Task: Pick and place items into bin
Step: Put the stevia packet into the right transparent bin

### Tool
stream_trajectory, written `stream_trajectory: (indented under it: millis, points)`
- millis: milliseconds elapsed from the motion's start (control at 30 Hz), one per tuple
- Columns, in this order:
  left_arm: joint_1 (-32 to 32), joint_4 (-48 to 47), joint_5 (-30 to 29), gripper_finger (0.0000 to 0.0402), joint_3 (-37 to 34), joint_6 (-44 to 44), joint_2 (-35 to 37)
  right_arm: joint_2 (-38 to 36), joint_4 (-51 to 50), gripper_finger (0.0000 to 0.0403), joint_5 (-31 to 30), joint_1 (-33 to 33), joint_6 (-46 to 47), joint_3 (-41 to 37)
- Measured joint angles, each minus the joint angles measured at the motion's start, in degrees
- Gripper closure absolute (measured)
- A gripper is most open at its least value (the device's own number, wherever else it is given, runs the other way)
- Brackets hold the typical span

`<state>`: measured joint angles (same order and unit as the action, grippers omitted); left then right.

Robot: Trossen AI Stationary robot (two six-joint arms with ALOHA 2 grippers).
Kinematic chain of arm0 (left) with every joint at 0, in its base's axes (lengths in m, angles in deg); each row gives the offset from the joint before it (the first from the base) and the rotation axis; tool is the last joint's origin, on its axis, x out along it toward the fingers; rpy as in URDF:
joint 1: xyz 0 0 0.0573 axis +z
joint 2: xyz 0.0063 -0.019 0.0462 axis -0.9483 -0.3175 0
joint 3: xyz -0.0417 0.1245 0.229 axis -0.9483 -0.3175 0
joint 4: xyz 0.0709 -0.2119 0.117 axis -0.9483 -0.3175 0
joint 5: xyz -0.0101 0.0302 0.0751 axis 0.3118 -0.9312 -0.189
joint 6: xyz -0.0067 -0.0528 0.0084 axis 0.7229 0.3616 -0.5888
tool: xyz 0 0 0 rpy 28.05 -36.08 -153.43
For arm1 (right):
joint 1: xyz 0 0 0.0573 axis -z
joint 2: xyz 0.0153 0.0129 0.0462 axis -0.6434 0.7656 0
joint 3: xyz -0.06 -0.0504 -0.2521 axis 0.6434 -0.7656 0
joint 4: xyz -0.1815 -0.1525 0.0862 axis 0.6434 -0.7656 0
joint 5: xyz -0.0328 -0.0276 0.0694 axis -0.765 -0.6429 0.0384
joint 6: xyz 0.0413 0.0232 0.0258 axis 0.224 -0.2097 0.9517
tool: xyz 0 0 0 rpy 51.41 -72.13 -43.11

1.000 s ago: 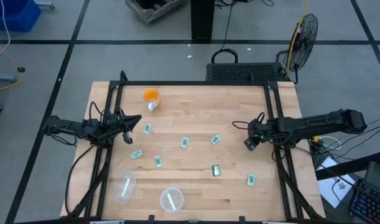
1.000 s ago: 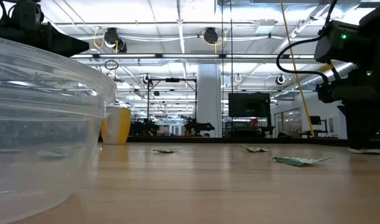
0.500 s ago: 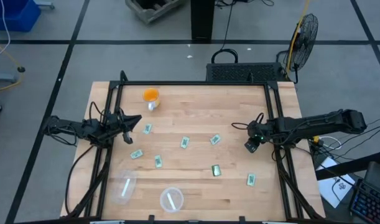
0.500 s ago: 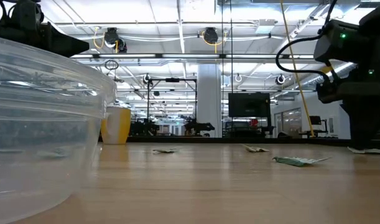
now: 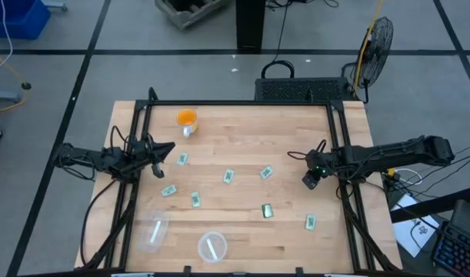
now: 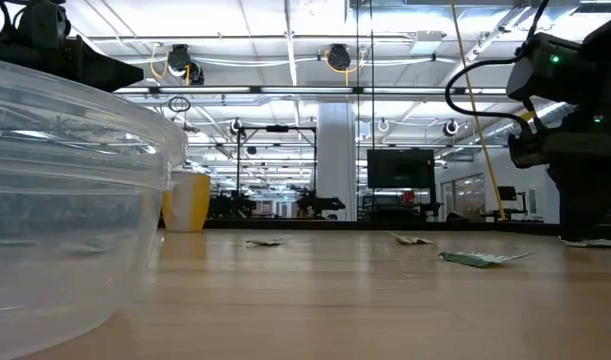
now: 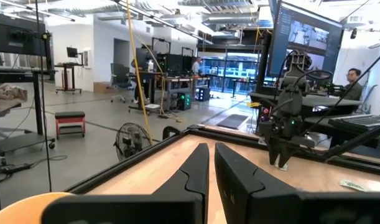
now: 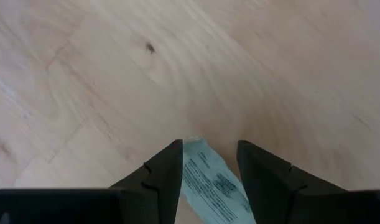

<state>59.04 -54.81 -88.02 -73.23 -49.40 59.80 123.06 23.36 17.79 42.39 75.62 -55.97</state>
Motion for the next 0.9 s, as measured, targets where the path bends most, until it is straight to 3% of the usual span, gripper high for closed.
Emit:
stream_trajectory:
  millis: [200,600,900]
  points:
    - [0.0,-0.39,0.14,0.0371,0.0,0.06,0.01,0.03,0.57,0.0277,-0.42,0.0,-0.35,-0.25]
    - [-0.01,-3.57,0.28,0.0371,0.02,6.18,0.0,0.1,0.47,0.0395,-2.41,0.02,-0.43,-0.36]
    - [-0.02,-6.11,0.28,0.0371,0.02,9.02,0.0,-0.53,6.32,0.0402,-3.21,0.02,-2.29,-0.25]
